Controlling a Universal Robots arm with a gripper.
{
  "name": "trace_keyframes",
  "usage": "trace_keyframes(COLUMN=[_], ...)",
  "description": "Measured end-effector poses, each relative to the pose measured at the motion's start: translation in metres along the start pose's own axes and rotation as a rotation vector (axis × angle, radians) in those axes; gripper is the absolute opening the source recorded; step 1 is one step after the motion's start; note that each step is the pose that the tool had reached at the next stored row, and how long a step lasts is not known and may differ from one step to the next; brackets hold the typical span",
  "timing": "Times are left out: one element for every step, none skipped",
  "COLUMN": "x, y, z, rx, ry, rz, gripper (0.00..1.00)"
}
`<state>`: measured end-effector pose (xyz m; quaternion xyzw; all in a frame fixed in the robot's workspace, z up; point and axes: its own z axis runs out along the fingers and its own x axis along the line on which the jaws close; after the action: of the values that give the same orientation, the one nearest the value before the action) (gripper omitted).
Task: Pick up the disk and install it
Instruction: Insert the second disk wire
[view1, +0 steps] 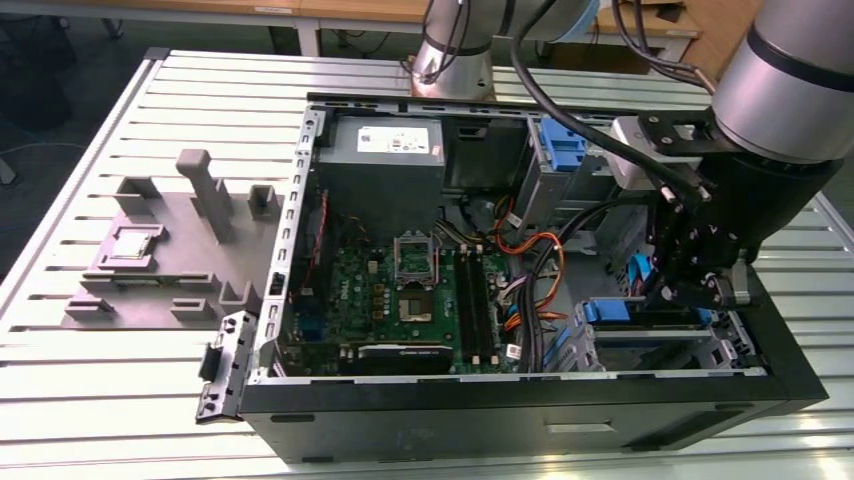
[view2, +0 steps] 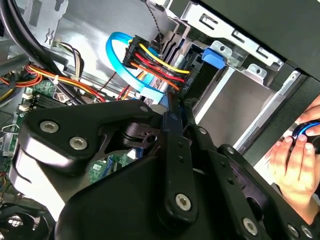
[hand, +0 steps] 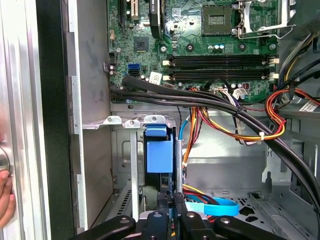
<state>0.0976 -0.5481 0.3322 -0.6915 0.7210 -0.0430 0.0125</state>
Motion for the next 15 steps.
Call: trace_keyframes(x=[0.0,0.0,0.0001,0.0001,0.0002,0.0002,0.0003,0.0002,0.0005,0.0012,0.002,0.003,0.0044,0.0062,0.008], y=[0.0,-0.0001,-0.0002,-0.0003,-0.0004,-0.0005,-0.0005,-0.0005,-0.0005,-0.0005,-0.0006,-0.0006,-0.0007,-0.0008,-0.0008], z=[-0.0006,-0.0013,-0.0023,-0.0033,-0.0046,-0.0056,-0.006,-0.006,-0.0062,-0.0063,-0.0062,-0.0061,-0.006,-0.0058,-0.0054], rx=[0.0,0.0,0.0001,0.0001,0.0001,0.0001,0.0001,0.0001,0.0,-0.0004,-0.0007,-0.001,-0.0013,-0.0015,-0.0016], ry=[-0.0002,0.0002,0.0007,0.0005,0.0007,0.0007,0.0007,0.0005,-0.0009,-0.0075,-0.0165,-0.0246,-0.0318,-0.0361,-0.039], rz=[0.0,0.0,0.0,0.0,0.0,0.0,0.0,0.0,0.0,0.001,0.001,0.002,0.002,0.003,0.003], gripper=[0.16,0.16,0.16,0.16,0.16,0.16,0.16,0.16,0.16,0.16,0.16,0.16,0.16,0.16,0.16])
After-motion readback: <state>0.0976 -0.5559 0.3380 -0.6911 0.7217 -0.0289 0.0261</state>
